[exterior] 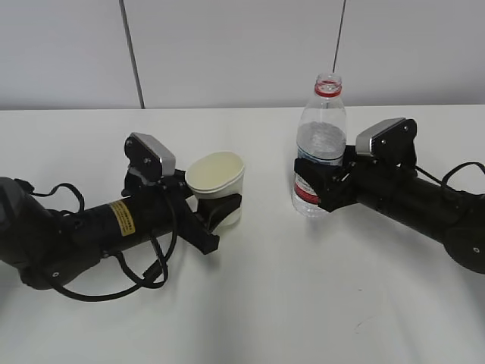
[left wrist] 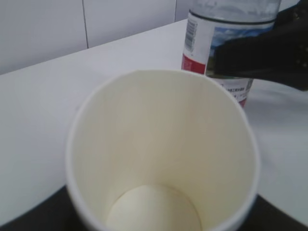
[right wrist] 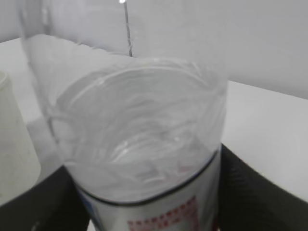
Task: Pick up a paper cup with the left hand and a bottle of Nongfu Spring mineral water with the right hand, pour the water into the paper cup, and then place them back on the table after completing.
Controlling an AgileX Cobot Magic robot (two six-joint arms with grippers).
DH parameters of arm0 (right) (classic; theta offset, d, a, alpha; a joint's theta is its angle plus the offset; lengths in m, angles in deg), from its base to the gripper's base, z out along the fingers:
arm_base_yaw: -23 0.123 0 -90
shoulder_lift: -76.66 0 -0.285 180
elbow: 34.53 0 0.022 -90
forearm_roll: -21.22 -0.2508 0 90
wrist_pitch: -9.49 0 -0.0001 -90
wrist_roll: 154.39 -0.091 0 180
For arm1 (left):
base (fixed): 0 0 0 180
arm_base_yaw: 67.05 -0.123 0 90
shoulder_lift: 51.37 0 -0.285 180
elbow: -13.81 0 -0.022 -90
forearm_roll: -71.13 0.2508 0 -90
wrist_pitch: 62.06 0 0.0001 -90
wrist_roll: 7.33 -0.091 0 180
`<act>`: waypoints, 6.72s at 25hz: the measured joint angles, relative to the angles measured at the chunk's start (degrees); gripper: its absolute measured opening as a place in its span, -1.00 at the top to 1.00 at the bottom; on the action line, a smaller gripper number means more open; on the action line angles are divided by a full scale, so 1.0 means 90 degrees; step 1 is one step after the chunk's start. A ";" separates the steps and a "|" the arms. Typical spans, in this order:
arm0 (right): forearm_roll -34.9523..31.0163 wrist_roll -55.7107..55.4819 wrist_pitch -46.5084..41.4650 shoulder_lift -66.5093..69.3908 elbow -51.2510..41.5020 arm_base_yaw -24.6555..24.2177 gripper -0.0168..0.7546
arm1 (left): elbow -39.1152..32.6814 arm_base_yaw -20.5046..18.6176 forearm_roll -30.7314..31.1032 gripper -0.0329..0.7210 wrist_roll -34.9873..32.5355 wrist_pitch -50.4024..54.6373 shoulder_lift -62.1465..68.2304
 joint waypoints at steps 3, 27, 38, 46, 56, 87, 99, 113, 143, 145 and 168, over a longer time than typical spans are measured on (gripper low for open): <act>0.0040 0.0190 -0.0256 -0.0123 0.0000 0.0000 -0.32 | 0.0101 0.0103 0.0000 -0.15 0.0038 0.0069 0.0000; 0.0846 0.1307 -0.3454 -0.0943 0.1049 0.0000 -0.30 | 0.0518 0.0231 0.0295 -0.15 0.0520 0.0770 0.0010; 0.1952 0.1482 -0.4059 -0.0943 0.1579 0.0000 -0.30 | 0.0808 0.0231 0.0314 -0.15 0.0729 0.0805 0.0010; 0.2216 0.1533 -0.4278 -0.0943 0.1926 0.0000 -0.30 | 0.0908 0.0231 0.0330 -0.15 0.0819 0.0952 0.0010; 0.2704 0.1614 -0.4695 -0.0943 0.2294 0.0101 -0.29 | 0.0908 0.0231 0.0342 -0.15 0.0831 0.0965 0.0010; 0.2742 0.3113 -0.5235 -0.0943 0.2525 0.0286 -0.29 | 0.0908 0.0231 0.0338 -0.15 0.0831 0.0972 0.0010; 0.2742 0.3416 -0.5273 -0.0943 0.2635 0.0353 -0.29 | 0.0908 0.0231 0.0335 -0.15 0.0831 0.0972 0.0010; 0.2751 0.3946 -0.5310 -0.0943 0.2644 0.0440 -0.29 | 0.0908 0.0231 0.0331 -0.15 0.0831 0.0974 0.0010; 0.2751 0.4694 -0.5377 -0.0943 0.2883 0.0440 -0.29 | 0.0908 0.0231 0.0331 -0.15 0.0831 0.0979 0.0010; 0.2751 0.4734 -0.5377 -0.0943 0.2896 0.0440 -0.29 | 0.0908 0.0231 0.0331 -0.15 0.0831 0.0979 0.0010; 0.2751 0.5063 -0.5396 -0.0943 0.3080 0.0527 -0.29 | 0.0908 0.0231 0.0331 -0.15 0.0837 0.0987 0.0010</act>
